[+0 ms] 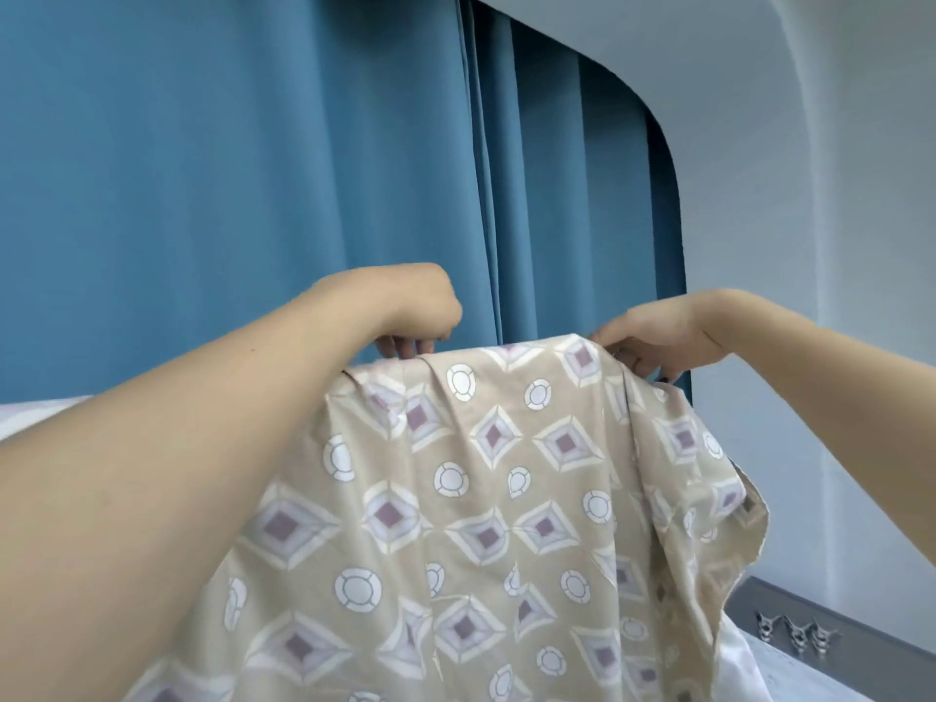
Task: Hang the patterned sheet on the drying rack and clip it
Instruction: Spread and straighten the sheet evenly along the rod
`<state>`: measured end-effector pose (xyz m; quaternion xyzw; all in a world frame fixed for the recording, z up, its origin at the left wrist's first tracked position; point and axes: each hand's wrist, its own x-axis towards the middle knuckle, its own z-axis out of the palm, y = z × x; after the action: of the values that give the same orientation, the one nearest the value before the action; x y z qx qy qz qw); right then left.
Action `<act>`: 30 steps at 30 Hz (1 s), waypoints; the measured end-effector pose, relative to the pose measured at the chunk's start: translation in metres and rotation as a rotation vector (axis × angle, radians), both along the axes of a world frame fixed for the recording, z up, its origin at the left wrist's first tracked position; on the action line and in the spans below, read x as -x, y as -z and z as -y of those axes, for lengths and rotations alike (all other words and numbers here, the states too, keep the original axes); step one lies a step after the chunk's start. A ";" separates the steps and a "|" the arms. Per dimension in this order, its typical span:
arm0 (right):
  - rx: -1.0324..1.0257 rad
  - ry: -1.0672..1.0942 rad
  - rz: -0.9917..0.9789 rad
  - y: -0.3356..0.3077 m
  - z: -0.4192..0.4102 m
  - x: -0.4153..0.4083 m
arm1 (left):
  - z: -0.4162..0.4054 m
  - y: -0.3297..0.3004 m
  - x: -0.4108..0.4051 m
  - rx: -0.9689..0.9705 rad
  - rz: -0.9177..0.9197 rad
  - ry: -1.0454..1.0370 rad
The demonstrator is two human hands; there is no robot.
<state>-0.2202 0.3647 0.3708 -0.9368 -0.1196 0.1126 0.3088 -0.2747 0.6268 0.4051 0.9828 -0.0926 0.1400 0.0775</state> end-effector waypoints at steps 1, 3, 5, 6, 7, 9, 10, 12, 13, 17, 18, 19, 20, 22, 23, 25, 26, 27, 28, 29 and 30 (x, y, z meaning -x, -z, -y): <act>-0.062 -0.027 -0.036 0.002 0.006 0.002 | 0.016 0.000 0.010 0.037 0.100 0.072; -0.150 -0.081 -0.079 0.006 0.015 0.011 | 0.047 0.009 0.028 -0.057 0.266 0.218; -0.230 -0.117 -0.094 0.015 0.020 0.017 | 0.071 0.029 0.039 -0.218 0.329 0.323; -0.270 -0.119 -0.090 0.019 0.023 0.018 | 0.079 0.040 0.041 -0.320 0.363 0.338; -0.304 -0.119 -0.070 0.026 0.028 0.018 | 0.082 0.049 0.038 -0.429 0.420 0.337; -0.378 -0.126 0.007 0.037 0.034 0.018 | 0.085 0.060 0.028 -0.542 0.609 0.322; -0.449 -0.104 0.028 0.043 0.040 0.017 | 0.085 0.062 0.025 -0.538 0.680 0.317; -0.614 -0.041 -0.010 0.055 0.053 0.019 | 0.085 0.063 0.022 -0.495 0.732 0.293; -0.629 -0.035 -0.058 0.061 0.059 0.022 | 0.084 0.063 0.020 -0.474 0.726 0.282; -0.091 -0.060 -0.307 0.089 0.066 0.033 | 0.078 0.064 0.013 -0.419 0.691 0.277; 0.039 -0.011 -0.284 0.095 0.067 0.032 | 0.078 0.063 0.012 -0.397 0.666 0.275; 0.112 0.053 -0.228 0.097 0.067 0.032 | 0.079 0.062 0.011 -0.376 0.645 0.273; 0.117 0.118 -0.164 0.097 0.066 0.032 | 0.080 0.061 0.012 -0.358 0.623 0.273; -0.013 0.219 -0.034 0.085 0.067 0.033 | 0.083 0.058 0.012 -0.314 0.591 0.270; -0.121 0.266 0.031 0.075 0.069 0.034 | 0.084 0.056 0.012 -0.280 0.580 0.257; -0.388 0.371 0.172 0.053 0.074 0.031 | 0.083 0.048 0.014 -0.195 0.566 0.195; -0.551 0.411 0.232 0.042 0.076 0.030 | 0.082 0.042 0.017 -0.163 0.571 0.149; -0.726 0.416 0.268 0.031 0.077 0.026 | 0.079 0.035 0.018 -0.139 0.593 0.103; -0.901 0.374 0.285 0.021 0.076 0.022 | 0.075 0.027 0.019 -0.119 0.624 0.055; -1.059 0.311 0.296 0.012 0.074 0.016 | 0.070 0.020 0.019 -0.109 0.658 0.005; -1.204 0.255 0.310 0.005 0.070 0.009 | 0.064 0.012 0.019 -0.106 0.686 -0.045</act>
<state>-0.2295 0.2946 0.3658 -0.6113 -0.0926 -0.1491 0.7717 -0.2938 0.5632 0.3926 0.8828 -0.0985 0.4591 -0.0127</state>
